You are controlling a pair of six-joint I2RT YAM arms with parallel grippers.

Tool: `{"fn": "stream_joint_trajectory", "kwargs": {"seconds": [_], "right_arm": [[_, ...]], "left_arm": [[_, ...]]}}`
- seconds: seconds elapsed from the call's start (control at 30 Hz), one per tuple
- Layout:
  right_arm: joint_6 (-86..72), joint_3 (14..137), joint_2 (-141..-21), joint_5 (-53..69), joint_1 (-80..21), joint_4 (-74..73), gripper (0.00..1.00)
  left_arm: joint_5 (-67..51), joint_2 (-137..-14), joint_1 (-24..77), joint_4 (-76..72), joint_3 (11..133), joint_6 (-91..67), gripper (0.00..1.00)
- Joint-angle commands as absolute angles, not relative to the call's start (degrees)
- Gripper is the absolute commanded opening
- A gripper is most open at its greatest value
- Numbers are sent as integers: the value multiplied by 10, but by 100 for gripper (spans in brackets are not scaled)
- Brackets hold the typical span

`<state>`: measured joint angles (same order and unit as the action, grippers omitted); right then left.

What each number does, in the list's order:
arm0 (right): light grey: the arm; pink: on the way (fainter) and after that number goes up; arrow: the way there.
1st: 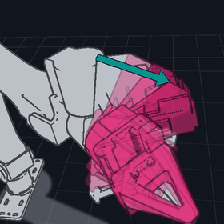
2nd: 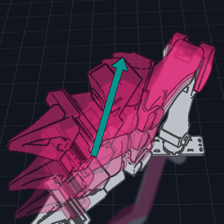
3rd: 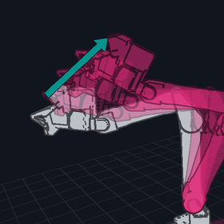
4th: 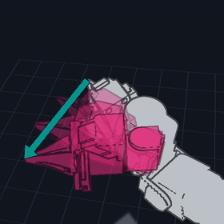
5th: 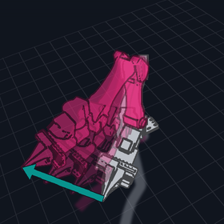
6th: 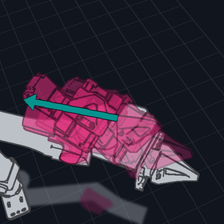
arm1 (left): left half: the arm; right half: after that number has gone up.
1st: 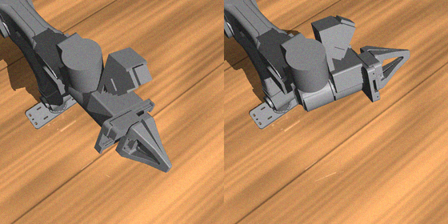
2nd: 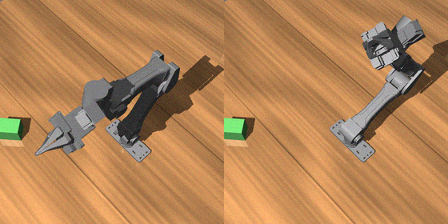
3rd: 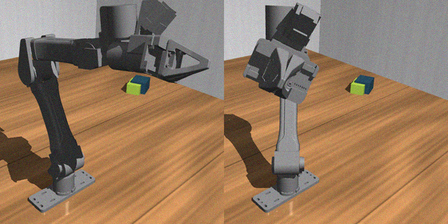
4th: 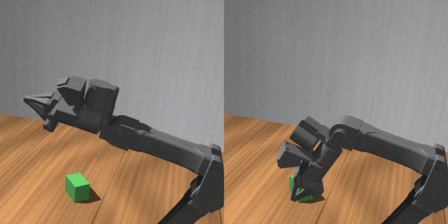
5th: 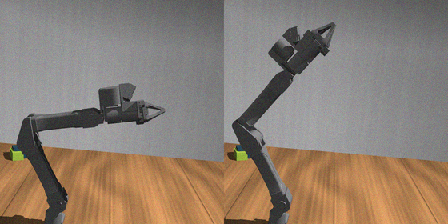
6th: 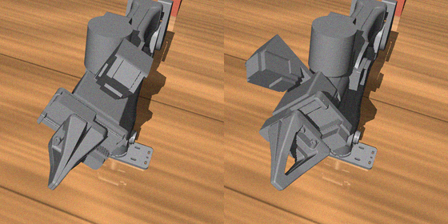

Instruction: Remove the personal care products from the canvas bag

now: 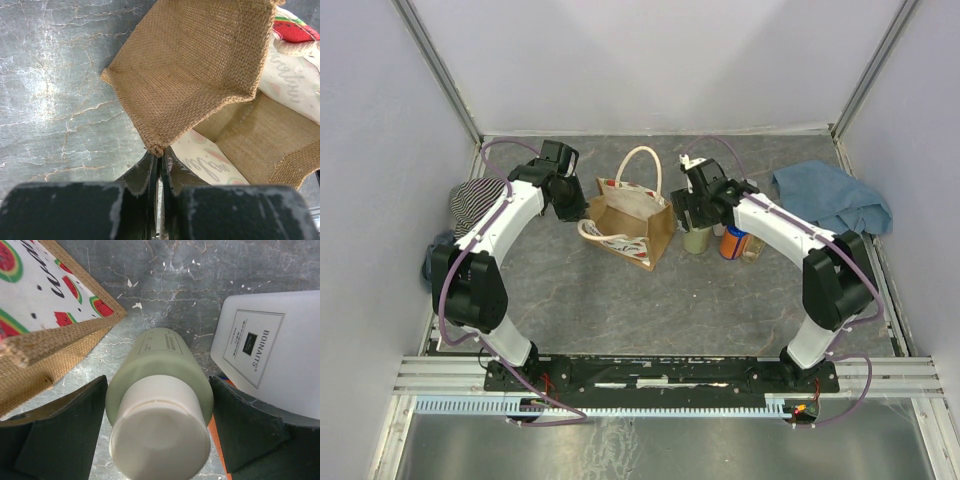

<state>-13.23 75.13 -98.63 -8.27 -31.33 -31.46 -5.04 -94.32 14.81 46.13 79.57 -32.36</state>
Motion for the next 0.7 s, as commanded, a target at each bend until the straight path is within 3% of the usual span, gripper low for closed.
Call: {"fn": "stream_joint_trajectory", "kwargs": {"seconds": [0.0, 0.1, 0.43, 0.67], "right_arm": [[-135, 778, -941, -97, -320, -287, 91], [-131, 790, -925, -104, -326, -298, 99], [-118, 836, -861, -125, -354, -337, 100], [-111, 910, -832, -127, -355, -418, 100]], "left_arm": [[-63, -920, 148, 454, 794, -315, 11], [-66, -921, 148, 452, 795, -315, 11], [-71, -899, 148, 447, 800, -316, 20], [-39, -833, 148, 446, 824, -309, 57]]}}
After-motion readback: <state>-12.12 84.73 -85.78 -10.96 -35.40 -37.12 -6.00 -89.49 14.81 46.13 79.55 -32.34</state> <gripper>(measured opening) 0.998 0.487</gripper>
